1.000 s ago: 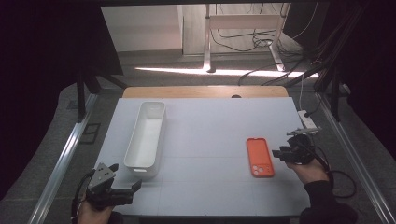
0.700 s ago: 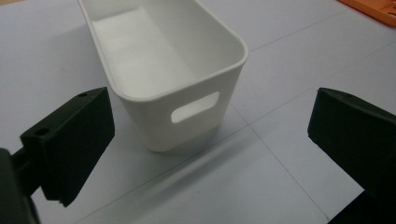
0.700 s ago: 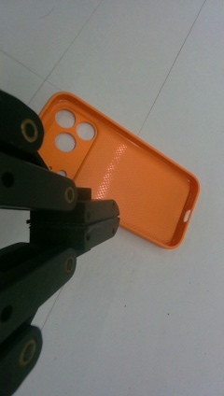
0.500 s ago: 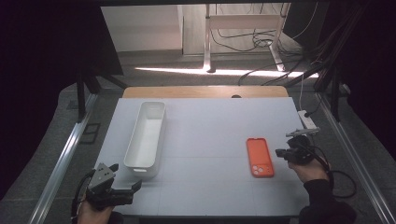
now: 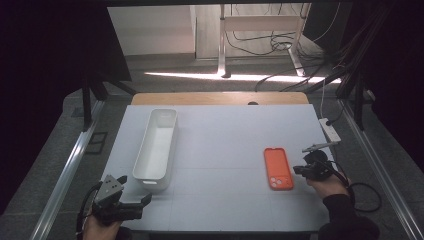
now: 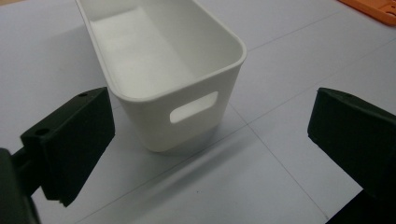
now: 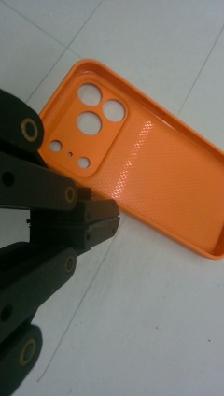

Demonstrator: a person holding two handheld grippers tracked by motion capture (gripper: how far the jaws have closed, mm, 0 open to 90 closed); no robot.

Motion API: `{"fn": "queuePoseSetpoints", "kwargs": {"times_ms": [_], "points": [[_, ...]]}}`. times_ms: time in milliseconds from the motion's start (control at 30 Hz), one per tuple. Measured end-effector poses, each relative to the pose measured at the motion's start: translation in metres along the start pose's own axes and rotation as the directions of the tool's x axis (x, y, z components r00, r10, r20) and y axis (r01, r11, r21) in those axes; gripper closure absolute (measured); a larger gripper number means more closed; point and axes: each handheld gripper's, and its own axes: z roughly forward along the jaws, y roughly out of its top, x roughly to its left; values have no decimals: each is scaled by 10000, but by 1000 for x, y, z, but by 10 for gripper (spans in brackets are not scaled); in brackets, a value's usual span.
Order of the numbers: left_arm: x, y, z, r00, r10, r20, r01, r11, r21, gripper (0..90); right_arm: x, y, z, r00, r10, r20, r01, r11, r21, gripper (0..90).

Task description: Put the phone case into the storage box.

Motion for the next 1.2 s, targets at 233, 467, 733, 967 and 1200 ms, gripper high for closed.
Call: {"fn": "queuePoseSetpoints", "kwargs": {"times_ms": [233,467,733,967,1200], "points": [[0,0,0,10000,-4,45,4,10000,-8,15,2,-4,8,9999,-90,122,85,9992,395,896],[0,0,0,10000,37,32,-37,10000,-3,15,4,-5,12,9998,-107,178,96,9981,607,896],[0,0,0,10000,45,53,-45,10000,-8,15,9,-7,11,10000,2,-28,0,9980,625,896],[0,0,0,10000,56,47,-56,10000,5,15,15,-8,12,9993,-7,-378,31,9981,618,897],[0,0,1,10000,62,45,-63,10000,18,15,25,-7,13,9977,-172,-656,215,9976,655,897]]}}
